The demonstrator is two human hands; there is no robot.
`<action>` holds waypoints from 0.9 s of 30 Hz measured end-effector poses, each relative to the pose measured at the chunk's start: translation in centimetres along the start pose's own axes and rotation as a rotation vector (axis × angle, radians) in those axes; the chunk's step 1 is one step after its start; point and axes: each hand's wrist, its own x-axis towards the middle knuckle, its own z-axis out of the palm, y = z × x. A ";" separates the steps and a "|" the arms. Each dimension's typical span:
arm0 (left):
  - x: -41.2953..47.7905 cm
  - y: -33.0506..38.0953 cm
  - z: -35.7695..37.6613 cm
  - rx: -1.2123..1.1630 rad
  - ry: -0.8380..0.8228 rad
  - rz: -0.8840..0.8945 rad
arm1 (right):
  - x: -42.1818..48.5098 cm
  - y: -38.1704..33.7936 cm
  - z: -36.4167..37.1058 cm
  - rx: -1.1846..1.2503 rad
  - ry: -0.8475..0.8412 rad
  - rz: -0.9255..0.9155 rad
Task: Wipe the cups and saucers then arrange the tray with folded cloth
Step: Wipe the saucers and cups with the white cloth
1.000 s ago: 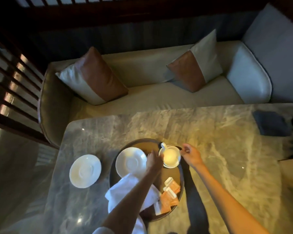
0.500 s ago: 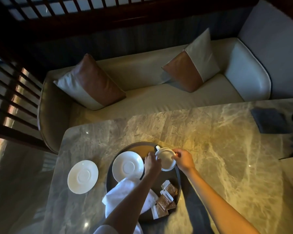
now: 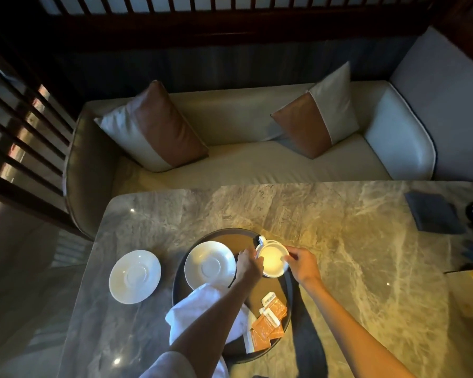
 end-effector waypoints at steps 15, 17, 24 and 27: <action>-0.2 -0.9 -2.0 -0.203 -0.053 -0.011 | -1.0 -2.7 -0.2 -0.217 0.085 0.067; -0.1 -2.1 -3.8 -0.272 0.094 -0.026 | -1.7 -5.0 0.6 -0.177 0.231 -0.061; 0.8 -12.1 -10.7 -0.040 0.259 -0.375 | -2.7 -11.6 11.1 -0.115 -0.124 -0.144; 0.8 -14.6 -10.8 0.006 0.137 -0.423 | -2.3 -10.0 13.8 -0.262 -0.138 0.025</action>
